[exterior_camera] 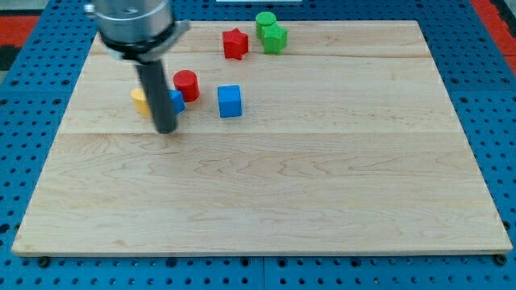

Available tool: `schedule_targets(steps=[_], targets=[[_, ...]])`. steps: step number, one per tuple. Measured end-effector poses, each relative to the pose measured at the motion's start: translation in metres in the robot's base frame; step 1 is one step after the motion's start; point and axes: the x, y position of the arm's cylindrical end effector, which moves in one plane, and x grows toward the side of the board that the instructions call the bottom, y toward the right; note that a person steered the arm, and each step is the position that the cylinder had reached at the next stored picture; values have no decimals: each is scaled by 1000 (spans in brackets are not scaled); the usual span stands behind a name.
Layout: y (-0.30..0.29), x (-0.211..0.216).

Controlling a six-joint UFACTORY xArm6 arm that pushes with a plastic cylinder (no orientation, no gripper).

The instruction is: Move the yellow heart below the green star

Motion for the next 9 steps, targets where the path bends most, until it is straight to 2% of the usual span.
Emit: schedule_targets(steps=[1, 2, 4, 6, 7, 9], targets=[[-38, -30], [-37, -44], [-4, -56], [4, -111], [9, -116], [88, -119]])
